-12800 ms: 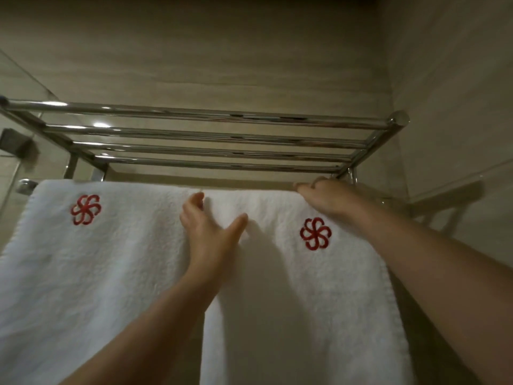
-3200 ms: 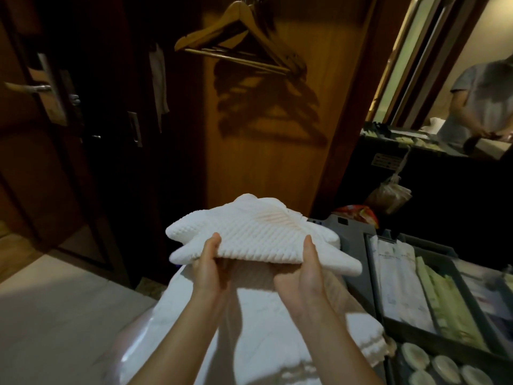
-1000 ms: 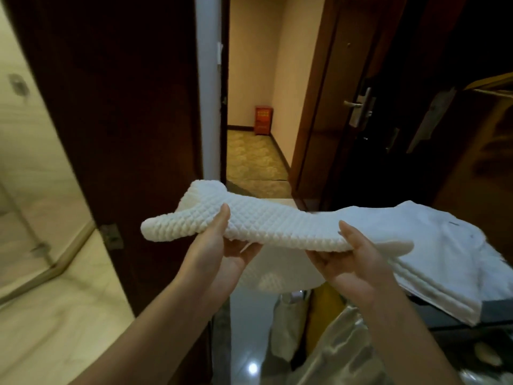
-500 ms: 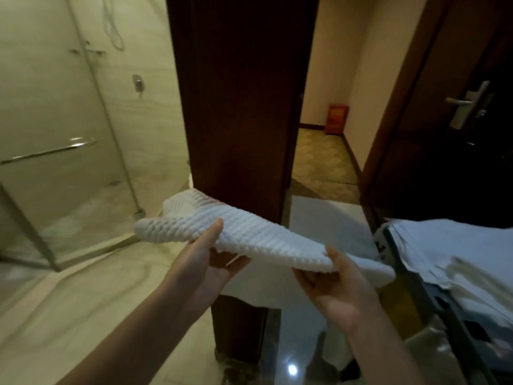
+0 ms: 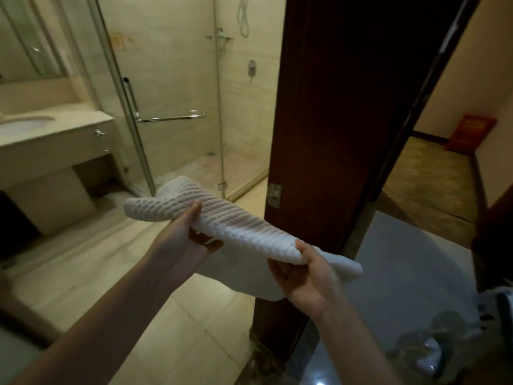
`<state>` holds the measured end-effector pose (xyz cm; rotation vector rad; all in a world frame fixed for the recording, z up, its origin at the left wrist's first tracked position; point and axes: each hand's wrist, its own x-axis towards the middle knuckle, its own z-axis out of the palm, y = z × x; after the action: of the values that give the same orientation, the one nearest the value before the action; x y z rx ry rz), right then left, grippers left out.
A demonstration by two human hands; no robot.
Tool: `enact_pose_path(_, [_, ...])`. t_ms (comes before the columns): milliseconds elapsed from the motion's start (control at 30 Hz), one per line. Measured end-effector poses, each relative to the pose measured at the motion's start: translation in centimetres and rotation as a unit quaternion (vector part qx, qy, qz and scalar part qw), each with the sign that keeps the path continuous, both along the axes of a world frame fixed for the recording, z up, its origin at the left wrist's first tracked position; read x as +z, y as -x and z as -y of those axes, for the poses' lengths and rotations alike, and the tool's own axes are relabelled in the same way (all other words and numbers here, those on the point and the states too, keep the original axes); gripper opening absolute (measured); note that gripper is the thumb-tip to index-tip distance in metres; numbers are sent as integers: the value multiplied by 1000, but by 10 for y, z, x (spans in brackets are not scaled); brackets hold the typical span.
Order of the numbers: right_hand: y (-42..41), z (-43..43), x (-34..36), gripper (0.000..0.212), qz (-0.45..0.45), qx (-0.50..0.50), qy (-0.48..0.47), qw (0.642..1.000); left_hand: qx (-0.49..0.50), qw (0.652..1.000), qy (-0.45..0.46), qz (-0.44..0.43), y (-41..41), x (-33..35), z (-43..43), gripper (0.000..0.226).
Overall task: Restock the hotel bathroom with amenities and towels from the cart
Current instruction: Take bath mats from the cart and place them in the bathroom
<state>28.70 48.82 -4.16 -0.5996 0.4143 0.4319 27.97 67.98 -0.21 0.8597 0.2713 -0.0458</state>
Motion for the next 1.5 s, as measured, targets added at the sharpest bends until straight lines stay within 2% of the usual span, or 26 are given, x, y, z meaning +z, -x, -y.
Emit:
enact_pose_path(200, [-38, -57, -3, 36, -19, 44, 16, 999, 33, 998, 28, -34, -15, -1, -60, 38])
enact_pose_path(433, [-123, -139, 12, 38, 18, 81, 9, 997, 79, 996, -9, -29, -89, 19, -140, 51])
enact_pose_path(567, [-175, -190, 31, 37, 46, 59, 9, 997, 91, 996, -11, -5, -142, 35, -190, 52])
enact_pose_path(767, [-245, -231, 44, 36, 68, 2, -2, 998, 48, 999, -9, 13, -219, 42, -232, 50])
enact_pose_path(1000, [-336, -229, 54, 21, 64, -69, 6, 996, 4, 1000, 6, 16, -334, 37, -231, 48])
enact_pose_path(1067, [-368, -224, 58, 17, 70, -89, 12, 994, -9, 1000, 12, 17, -373, 37, -226, 40])
enact_pose_path(1200, [-441, -211, 61, 25, 79, -139, -6, 987, -31, 999, 22, 25, -451, 43, -209, 28])
enact_pose_path(1333, [-506, -206, 61, 15, 81, -175, -33, 981, -43, 998, -16, 34, -522, 44, -196, 23])
enact_pose_path(1500, [-573, -195, 54, 38, 56, -191, -31, 980, -61, 996, -60, 31, -600, 34, -190, 28])
